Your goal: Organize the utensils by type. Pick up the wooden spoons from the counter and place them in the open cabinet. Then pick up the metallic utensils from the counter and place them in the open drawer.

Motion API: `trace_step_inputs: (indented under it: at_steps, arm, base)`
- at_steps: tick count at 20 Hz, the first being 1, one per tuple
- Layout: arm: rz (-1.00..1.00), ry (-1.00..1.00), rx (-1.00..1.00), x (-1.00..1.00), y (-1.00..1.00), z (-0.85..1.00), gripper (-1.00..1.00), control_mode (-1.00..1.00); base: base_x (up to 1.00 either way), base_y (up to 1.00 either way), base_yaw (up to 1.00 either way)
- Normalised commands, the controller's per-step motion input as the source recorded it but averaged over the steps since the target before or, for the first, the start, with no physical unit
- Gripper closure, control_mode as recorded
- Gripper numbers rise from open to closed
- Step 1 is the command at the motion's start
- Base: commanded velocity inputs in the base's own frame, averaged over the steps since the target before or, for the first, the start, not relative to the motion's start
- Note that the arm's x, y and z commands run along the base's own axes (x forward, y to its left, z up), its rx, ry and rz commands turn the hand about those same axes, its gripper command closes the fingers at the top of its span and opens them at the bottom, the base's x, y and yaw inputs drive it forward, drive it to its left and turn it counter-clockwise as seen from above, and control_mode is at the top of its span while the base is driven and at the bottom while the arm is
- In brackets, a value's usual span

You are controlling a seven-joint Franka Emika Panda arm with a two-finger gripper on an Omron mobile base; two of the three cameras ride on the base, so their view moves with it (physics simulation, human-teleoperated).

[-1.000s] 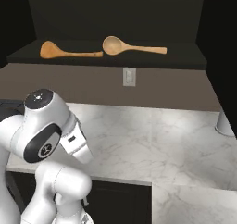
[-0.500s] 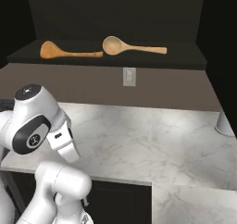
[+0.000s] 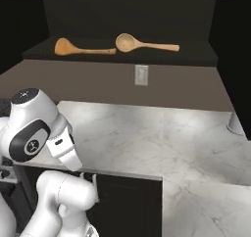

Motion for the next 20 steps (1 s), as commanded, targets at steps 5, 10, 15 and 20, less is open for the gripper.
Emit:
trace_step_inputs:
  at_steps: [5,10,15,20]
  arm:
    - [0.00,0.00,0.00,0.00,0.00,0.00,-1.00,1.00]
    - [0.00,0.00,0.00,0.00,0.00,0.00,-1.00,1.00]
    - [0.00,0.00,0.00,0.00,0.00,0.00,-1.00,1.00]
    - [0.00,0.00,0.00,0.00,0.00,0.00,-1.00,1.00]
  base:
    - [-0.70,0.09,0.01]
    - [-0.89,0.10,-0.02]
    - [-0.87,0.09,-0.51]
    - [-0.45,0.15,-0.98]
